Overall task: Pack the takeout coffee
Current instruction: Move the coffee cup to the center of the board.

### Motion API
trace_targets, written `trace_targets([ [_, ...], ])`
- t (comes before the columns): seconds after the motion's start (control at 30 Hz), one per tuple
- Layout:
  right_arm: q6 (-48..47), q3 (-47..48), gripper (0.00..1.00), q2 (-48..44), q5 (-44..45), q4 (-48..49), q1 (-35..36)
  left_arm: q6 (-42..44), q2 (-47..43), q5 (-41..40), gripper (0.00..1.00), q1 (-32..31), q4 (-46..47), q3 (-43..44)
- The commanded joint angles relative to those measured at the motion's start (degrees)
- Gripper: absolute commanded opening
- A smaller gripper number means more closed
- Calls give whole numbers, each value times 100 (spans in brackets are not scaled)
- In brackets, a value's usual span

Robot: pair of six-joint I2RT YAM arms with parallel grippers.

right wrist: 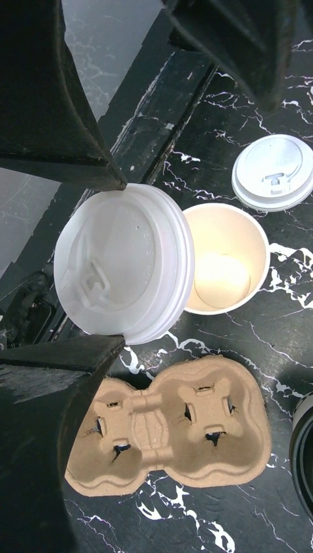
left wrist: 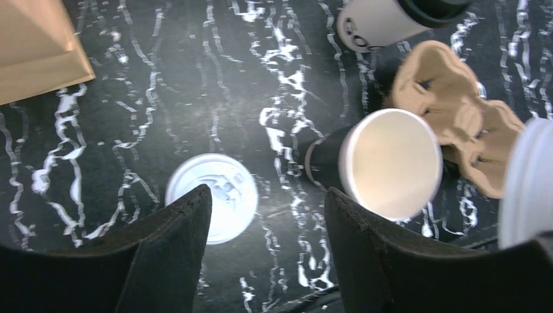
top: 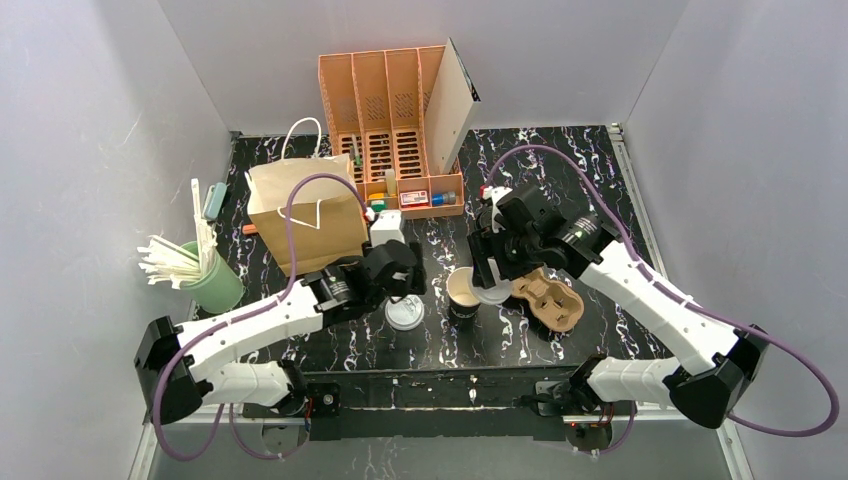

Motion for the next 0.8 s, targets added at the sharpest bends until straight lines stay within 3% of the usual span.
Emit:
trace_targets([
  [0.0, -42, 363, 68, 192, -63, -111, -6, 467, -356, 663, 66, 645, 171, -432],
  [0.1, -70, 488, 68, 324, 16, -184, 6, 773, -621, 1451, 71, 981, 531, -736],
  [0.37, -121, 426, 68, 343, 113, -132, 18, 1293, -1314, 2065, 85, 1293, 986, -1288],
  [0.47, -139, 331, 68, 234, 30, -171, 20, 1552, -1524, 2280, 98, 1301, 1142, -1443],
  [0.77, -299, 267, 68, -243, 111, -130, 33, 1903, -2045, 2297, 98, 1299, 1837, -2075],
])
